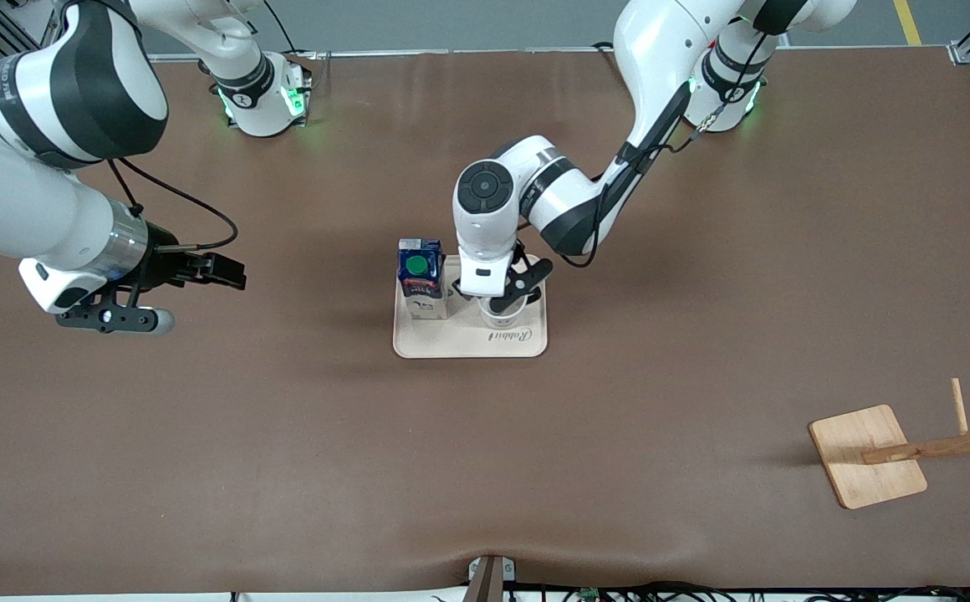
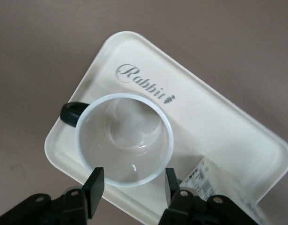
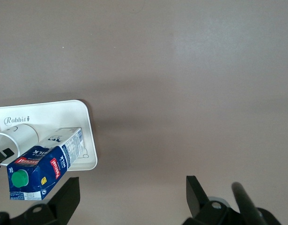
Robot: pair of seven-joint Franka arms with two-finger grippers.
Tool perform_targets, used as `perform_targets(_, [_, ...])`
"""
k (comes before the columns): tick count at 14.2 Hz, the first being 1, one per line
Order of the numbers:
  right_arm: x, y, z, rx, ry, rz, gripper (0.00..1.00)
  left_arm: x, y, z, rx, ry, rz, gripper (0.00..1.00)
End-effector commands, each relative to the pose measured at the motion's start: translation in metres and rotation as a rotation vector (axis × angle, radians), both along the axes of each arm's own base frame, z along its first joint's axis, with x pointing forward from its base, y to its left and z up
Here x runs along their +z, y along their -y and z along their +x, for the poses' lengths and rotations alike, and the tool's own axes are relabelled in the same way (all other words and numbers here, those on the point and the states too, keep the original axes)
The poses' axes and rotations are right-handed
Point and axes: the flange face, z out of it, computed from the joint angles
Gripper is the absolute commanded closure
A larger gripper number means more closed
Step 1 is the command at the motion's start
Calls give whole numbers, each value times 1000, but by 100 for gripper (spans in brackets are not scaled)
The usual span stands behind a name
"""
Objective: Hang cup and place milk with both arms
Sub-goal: 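Lower the left gripper into the mug and grip its rim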
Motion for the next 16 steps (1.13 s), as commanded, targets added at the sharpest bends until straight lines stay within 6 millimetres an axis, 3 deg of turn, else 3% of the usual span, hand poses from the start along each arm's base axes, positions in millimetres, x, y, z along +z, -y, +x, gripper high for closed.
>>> perform_targets(1, [1, -4, 1, -13, -2, 5, 0, -1, 0, 3, -146, 22, 2, 39])
perform_targets(5, [1, -7, 1, -8, -2, 5, 0, -10, 3, 10, -291, 88, -23, 39])
perform_targets(11, [1, -7, 1, -8, -2, 5, 0, -49, 10, 12, -347, 134, -41, 44])
perform_targets(12, [1, -7, 1, -8, -2, 5, 0, -49, 9, 13, -346, 134, -41, 55])
perform_targets(14, [1, -7, 1, -8, -2, 5, 0, -43, 9, 14, -336, 141, -43, 92])
perform_targets(15, [1, -7, 1, -8, -2, 5, 0, -44, 9, 13, -338, 135, -38, 100])
perform_targets(16, [1, -7, 1, -8, -2, 5, 0, -44, 7, 14, -335, 132, -33, 100])
